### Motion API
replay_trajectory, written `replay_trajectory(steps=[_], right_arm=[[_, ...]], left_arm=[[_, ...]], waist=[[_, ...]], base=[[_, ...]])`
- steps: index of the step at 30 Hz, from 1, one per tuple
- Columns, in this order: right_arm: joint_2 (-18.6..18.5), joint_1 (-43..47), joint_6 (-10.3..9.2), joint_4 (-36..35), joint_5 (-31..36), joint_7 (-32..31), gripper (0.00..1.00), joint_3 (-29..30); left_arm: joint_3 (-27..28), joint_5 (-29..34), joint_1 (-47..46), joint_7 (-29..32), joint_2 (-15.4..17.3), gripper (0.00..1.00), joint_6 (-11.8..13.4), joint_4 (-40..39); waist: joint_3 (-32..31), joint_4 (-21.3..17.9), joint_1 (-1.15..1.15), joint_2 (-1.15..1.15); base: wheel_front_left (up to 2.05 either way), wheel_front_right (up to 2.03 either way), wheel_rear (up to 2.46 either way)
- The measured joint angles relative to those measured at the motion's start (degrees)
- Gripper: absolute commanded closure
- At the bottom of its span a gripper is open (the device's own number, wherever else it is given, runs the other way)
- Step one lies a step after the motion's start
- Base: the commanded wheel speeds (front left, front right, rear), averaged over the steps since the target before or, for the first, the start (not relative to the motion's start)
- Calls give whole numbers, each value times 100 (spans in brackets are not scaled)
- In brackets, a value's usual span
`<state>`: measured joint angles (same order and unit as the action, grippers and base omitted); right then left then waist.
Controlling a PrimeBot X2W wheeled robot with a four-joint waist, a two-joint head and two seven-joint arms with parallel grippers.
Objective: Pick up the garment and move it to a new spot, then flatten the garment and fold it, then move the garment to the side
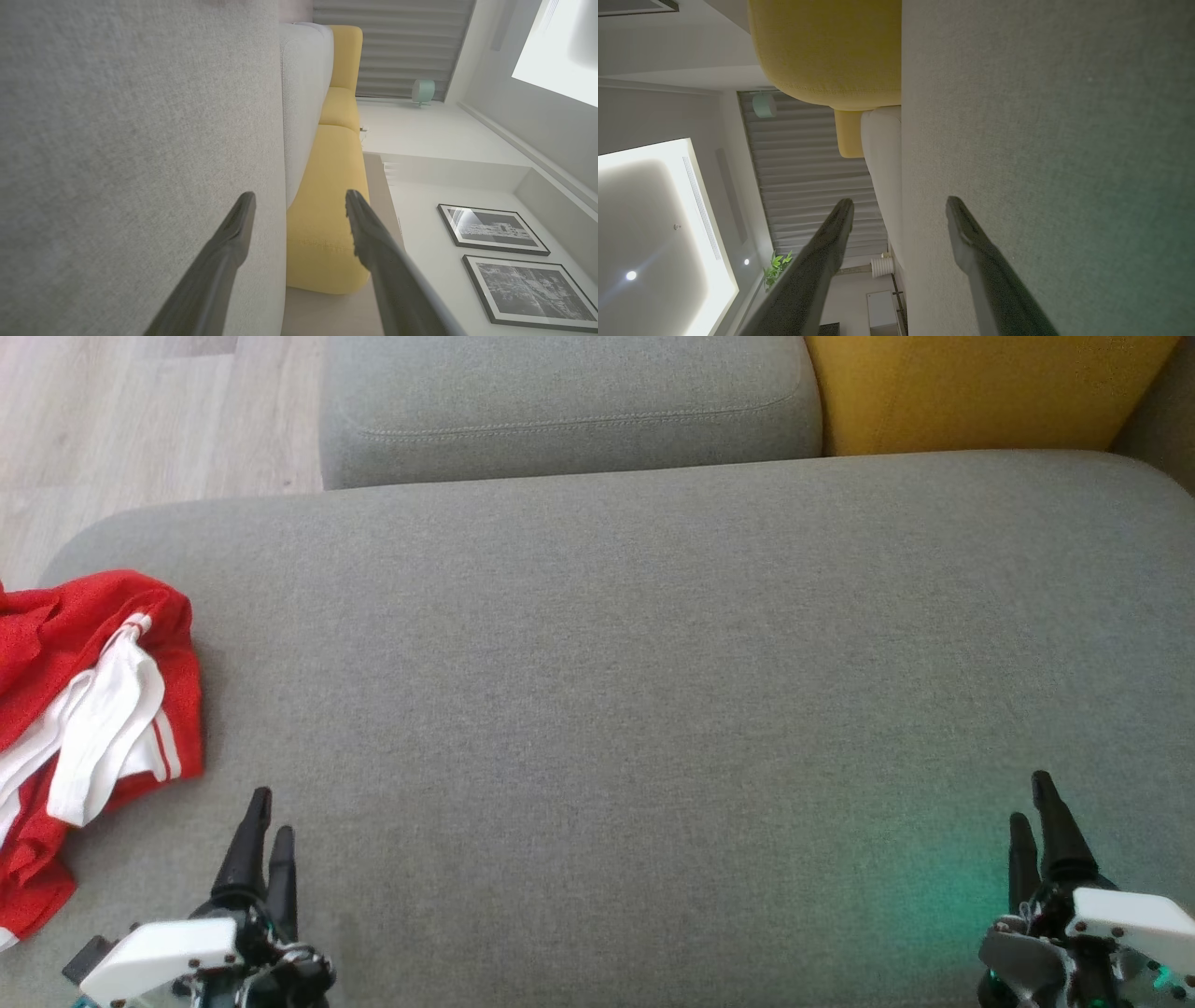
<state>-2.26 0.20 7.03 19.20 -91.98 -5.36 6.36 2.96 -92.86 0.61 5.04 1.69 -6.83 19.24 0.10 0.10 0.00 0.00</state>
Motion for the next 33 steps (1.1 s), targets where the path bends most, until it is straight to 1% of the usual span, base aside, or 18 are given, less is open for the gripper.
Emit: replay_trajectory(steps=[6,12,15,17,20,26,33], right_arm=[[-2,0,0,-40,140,110,0,-58],[-29,-16,0,-133,509,216,0,-144],[-44,-27,0,-231,877,288,0,-168],[-46,-27,0,-256,966,294,0,-168],[-51,-32,0,-388,1274,319,0,-180],[-53,-74,0,-526,1717,319,0,-227],[-62,-79,0,-644,2286,372,0,-310]], left_arm=[[-54,27,0,-85,1,0,0,-45],[-98,376,-27,-216,5,0,0,-111],[-93,738,-91,-270,7,0,0,-266],[-94,823,-98,-280,5,0,1,-299],[-100,1170,-98,-370,5,0,1,-433],[-199,1483,-98,-450,5,0,1,-527],[-263,2153,-98,-534,5,0,-1,-647]], waist=[[-11,11,0,0],[-31,21,0,0],[-45,28,0,0],[-49,30,0,0],[-61,34,0,0],[-72,35,0,0],[-86,38,0,0]], base=[[0,0,0],[0,0,0],[0,0,0],[0,0,0],[0,0,0],[0,0,0],[0,0,0]])
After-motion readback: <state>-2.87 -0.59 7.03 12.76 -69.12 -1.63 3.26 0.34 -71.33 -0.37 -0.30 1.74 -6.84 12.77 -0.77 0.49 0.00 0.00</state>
